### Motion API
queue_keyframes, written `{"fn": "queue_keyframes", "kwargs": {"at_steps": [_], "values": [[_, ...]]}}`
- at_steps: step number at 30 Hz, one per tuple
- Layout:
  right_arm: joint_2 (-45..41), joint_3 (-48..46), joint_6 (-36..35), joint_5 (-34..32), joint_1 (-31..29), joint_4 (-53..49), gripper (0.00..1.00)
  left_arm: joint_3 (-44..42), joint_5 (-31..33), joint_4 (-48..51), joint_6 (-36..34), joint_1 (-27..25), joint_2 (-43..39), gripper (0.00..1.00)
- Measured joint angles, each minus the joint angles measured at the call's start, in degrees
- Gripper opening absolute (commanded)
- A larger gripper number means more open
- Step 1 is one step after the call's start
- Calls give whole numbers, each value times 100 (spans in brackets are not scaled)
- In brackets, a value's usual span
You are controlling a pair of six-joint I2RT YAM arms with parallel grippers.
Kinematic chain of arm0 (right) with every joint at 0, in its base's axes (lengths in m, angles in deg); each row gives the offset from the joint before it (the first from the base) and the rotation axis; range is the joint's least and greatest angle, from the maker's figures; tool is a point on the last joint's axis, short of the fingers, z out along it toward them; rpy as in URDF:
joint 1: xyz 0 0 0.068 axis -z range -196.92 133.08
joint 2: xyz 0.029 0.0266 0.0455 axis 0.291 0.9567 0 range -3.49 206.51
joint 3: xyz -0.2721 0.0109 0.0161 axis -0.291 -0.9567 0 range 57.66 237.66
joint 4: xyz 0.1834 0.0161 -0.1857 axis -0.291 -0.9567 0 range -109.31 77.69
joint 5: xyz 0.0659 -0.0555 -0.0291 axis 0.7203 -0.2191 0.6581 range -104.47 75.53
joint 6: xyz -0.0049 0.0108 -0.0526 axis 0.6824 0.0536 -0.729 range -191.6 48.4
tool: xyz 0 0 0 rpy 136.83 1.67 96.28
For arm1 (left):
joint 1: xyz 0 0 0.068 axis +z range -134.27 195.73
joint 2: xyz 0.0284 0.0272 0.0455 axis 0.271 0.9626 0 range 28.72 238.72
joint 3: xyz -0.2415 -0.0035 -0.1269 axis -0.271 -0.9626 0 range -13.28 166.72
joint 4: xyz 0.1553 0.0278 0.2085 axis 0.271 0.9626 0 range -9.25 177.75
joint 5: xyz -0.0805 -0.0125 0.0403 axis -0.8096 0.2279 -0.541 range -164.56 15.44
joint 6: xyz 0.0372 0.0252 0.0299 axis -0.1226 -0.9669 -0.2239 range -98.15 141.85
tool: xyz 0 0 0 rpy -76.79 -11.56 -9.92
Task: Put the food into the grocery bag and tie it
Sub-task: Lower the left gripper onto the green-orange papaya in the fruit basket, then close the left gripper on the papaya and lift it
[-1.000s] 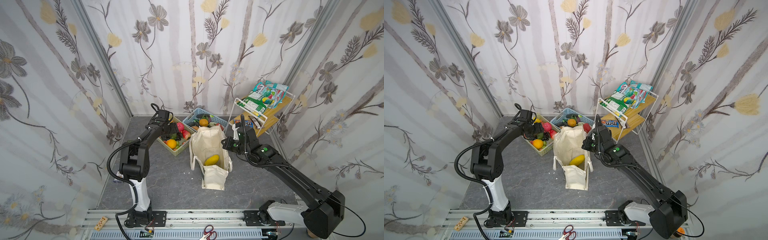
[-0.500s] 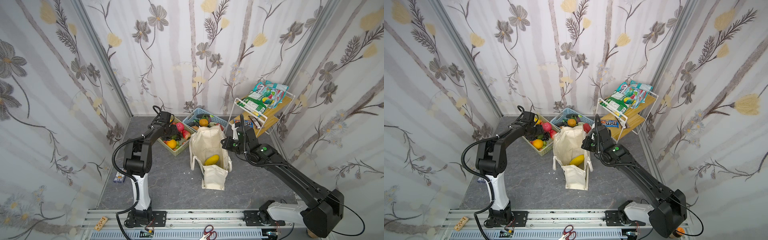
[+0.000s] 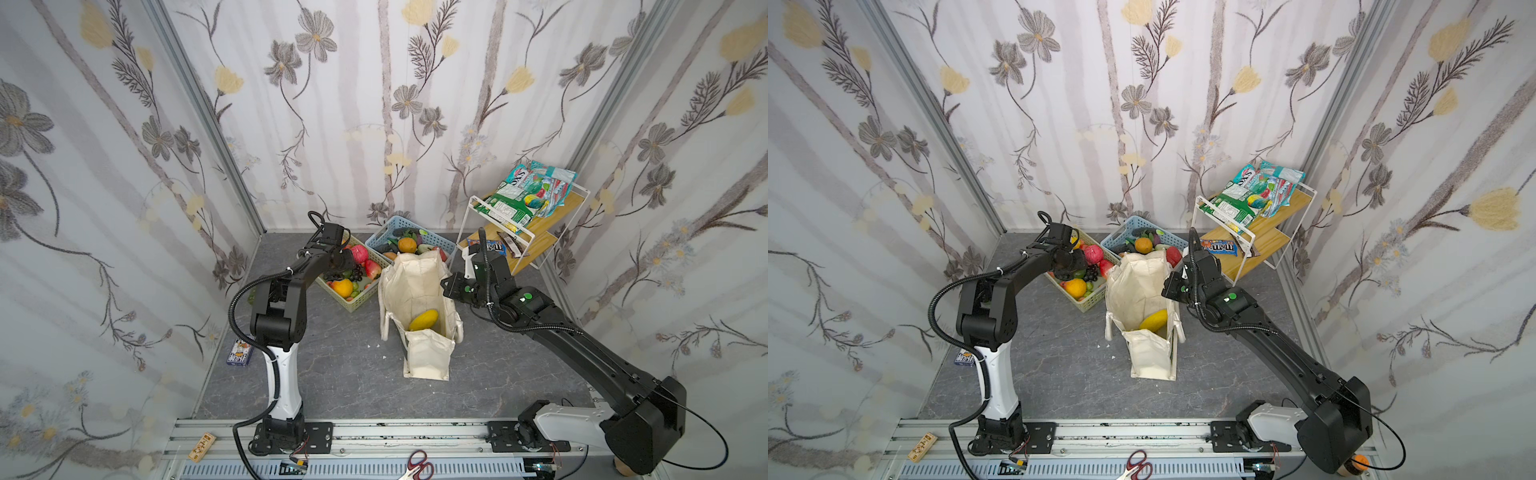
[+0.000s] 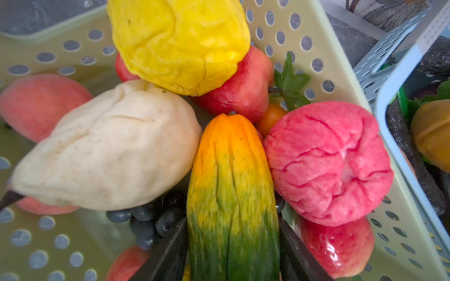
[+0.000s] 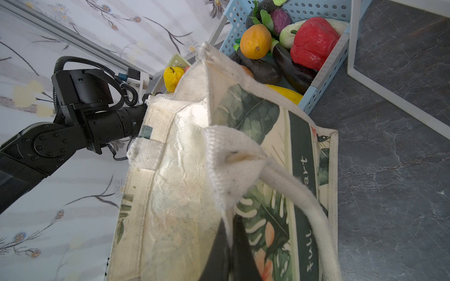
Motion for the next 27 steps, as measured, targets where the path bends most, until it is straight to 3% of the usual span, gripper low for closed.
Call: {"fn": "queue_keyframes", "kwargs": {"at_steps": [27], "values": [[107, 17, 2, 4, -4, 162, 3, 28, -28, 151, -101, -59, -938, 54]]}}
